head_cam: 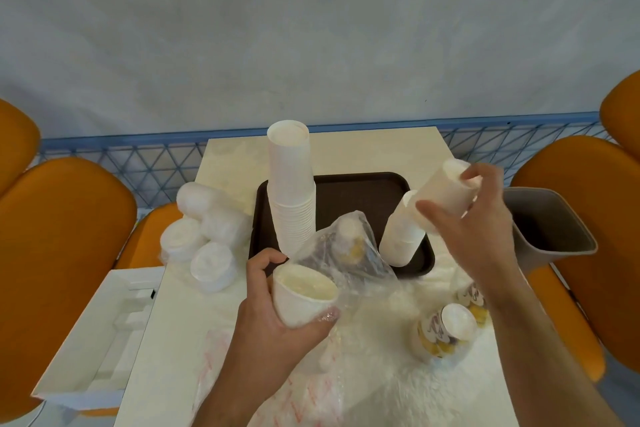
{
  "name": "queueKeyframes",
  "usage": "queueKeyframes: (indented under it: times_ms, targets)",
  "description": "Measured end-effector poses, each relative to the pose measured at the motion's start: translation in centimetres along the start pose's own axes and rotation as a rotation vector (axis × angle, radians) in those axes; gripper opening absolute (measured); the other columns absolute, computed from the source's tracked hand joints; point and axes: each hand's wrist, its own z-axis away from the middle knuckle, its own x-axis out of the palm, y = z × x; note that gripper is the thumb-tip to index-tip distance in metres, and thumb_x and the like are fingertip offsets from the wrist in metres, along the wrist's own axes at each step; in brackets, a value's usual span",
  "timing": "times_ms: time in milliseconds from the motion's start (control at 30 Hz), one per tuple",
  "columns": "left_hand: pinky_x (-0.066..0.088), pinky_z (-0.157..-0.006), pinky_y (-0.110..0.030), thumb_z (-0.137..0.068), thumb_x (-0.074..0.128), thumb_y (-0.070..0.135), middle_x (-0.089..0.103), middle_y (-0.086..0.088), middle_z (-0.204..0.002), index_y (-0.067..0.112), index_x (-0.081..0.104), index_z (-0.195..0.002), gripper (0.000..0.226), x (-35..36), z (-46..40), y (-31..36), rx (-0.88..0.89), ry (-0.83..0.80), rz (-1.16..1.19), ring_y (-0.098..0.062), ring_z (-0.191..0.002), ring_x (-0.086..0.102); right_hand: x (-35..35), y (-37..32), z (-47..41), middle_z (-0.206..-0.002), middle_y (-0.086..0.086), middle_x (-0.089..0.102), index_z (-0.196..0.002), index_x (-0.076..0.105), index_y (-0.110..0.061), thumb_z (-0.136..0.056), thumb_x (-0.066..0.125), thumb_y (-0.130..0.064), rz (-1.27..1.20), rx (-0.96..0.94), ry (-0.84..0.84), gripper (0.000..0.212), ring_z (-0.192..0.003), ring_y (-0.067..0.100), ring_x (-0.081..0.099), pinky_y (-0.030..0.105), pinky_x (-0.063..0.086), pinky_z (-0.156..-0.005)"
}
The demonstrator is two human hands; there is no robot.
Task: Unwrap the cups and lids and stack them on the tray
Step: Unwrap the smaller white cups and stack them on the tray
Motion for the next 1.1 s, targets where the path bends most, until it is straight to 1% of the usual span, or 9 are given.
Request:
queueKeyframes:
  times_ms: [67, 133, 233, 367, 600, 700, 800, 967, 1100]
  targets:
    - [0.053, -0.069, -0.018, -0.058, 0.095, 0.032, 0.055, 0.029, -0.101, 0.055, 0.03, -0.116, 0.09, 0.2, 0.2, 0.0, 0.004, -0.014, -0.008, 0.001, -0.094, 0.059, 0.7, 0.7, -1.3, -0.129, 0.004, 0.056, -0.124, 0.04, -0.028, -0.079, 0.084, -0.037, 0.055, 0.016, 0.162, 0.063, -0.106, 0.021, 0.057, 0.043, 0.058, -0.087]
    - [0.054, -0.07, -0.017, -0.059, 0.094, 0.034, 0.052, 0.035, -0.102, 0.054, 0.028, -0.117, 0.09, 0.4, 0.4, 0.1, 0.007, -0.022, -0.023, 0.005, -0.095, 0.057, 1.6, 1.2, -2.4, -0.127, 0.005, 0.058, -0.121, 0.044, -0.026, -0.078, 0.084, -0.043, 0.111, 0.031, 0.203, 0.061, -0.105, 0.021, 0.057, 0.04, 0.055, -0.084]
    - [0.053, -0.071, -0.016, -0.059, 0.094, 0.037, 0.054, 0.03, -0.103, 0.055, 0.027, -0.117, 0.091, 0.4, 0.6, 0.1, -0.008, -0.024, -0.026, 0.007, -0.095, 0.056, 2.9, 1.4, -3.4, -0.129, 0.007, 0.056, -0.12, 0.047, -0.025, -0.079, 0.082, -0.048, 0.226, 0.043, 0.18, 0.059, -0.103, 0.019, 0.053, 0.037, 0.05, -0.079]
    - [0.054, -0.071, -0.017, -0.058, 0.094, 0.036, 0.057, 0.022, -0.105, 0.056, 0.028, -0.116, 0.09, 0.3, 0.9, 0.2, -0.016, -0.018, -0.023, 0.004, -0.094, 0.057, 3.4, 0.9, -4.3, -0.129, 0.006, 0.061, -0.12, 0.052, -0.024, -0.085, 0.076, -0.041, 0.274, 0.032, 0.157, 0.045, -0.107, 0.027, 0.062, 0.045, 0.058, -0.083]
    - [0.053, -0.07, -0.016, -0.059, 0.094, 0.035, 0.051, 0.037, -0.101, 0.058, 0.026, -0.115, 0.091, 0.1, 1.1, 0.2, -0.009, -0.021, -0.031, 0.007, -0.095, 0.056, 2.7, -0.2, -6.0, -0.134, 0.008, 0.05, -0.109, 0.062, -0.018, -0.087, 0.073, -0.039, 0.317, 0.042, 0.055, 0.032, -0.11, 0.029, 0.057, 0.035, 0.05, -0.081]
    - [0.053, -0.07, -0.017, -0.059, 0.093, 0.036, 0.051, 0.037, -0.101, 0.058, 0.025, -0.115, 0.091, 0.1, 1.2, 0.3, -0.01, -0.019, -0.034, 0.008, -0.095, 0.056, 2.4, -0.2, -6.5, -0.131, 0.007, 0.057, -0.099, 0.06, -0.018, -0.085, 0.075, -0.036, 0.312, 0.013, 0.004, 0.027, -0.108, 0.026, 0.056, 0.036, 0.051, -0.082]
    - [0.054, -0.072, -0.019, -0.059, 0.093, 0.037, 0.052, 0.036, -0.101, 0.057, 0.025, -0.116, 0.091, 0.1, 1.2, 0.5, -0.013, -0.017, -0.036, 0.007, -0.095, 0.056, 1.9, -0.3, -6.5, -0.12, 0.007, 0.064, -0.095, 0.057, -0.021, -0.085, 0.076, -0.035, 0.276, 0.002, -0.046, 0.026, -0.098, 0.024, 0.059, 0.037, 0.056, -0.079]
    - [0.055, -0.075, -0.023, -0.058, 0.094, 0.037, 0.054, 0.031, -0.103, 0.059, 0.025, -0.116, 0.093, 0.3, 1.3, 0.5, -0.03, -0.017, -0.051, 0.006, -0.096, 0.056, 1.9, 0.4, -5.8, -0.112, 0.005, 0.065, -0.093, 0.058, -0.023, -0.083, 0.079, -0.037, 0.314, -0.023, -0.075, 0.027, -0.091, 0.024, 0.06, 0.032, 0.051, -0.071]
    - [0.052, -0.072, -0.013, -0.056, 0.094, 0.04, 0.054, 0.028, -0.105, 0.054, 0.029, -0.116, 0.09, 0.6, 1.3, 0.6, -0.055, -0.03, -0.092, -0.001, -0.097, 0.058, 3.2, 2.3, -4.9, -0.115, 0.003, 0.068, -0.094, 0.064, -0.022, -0.082, 0.08, -0.044, 0.362, 0.056, -0.143, 0.03, -0.09, 0.019, 0.061, 0.034, 0.057, -0.077]
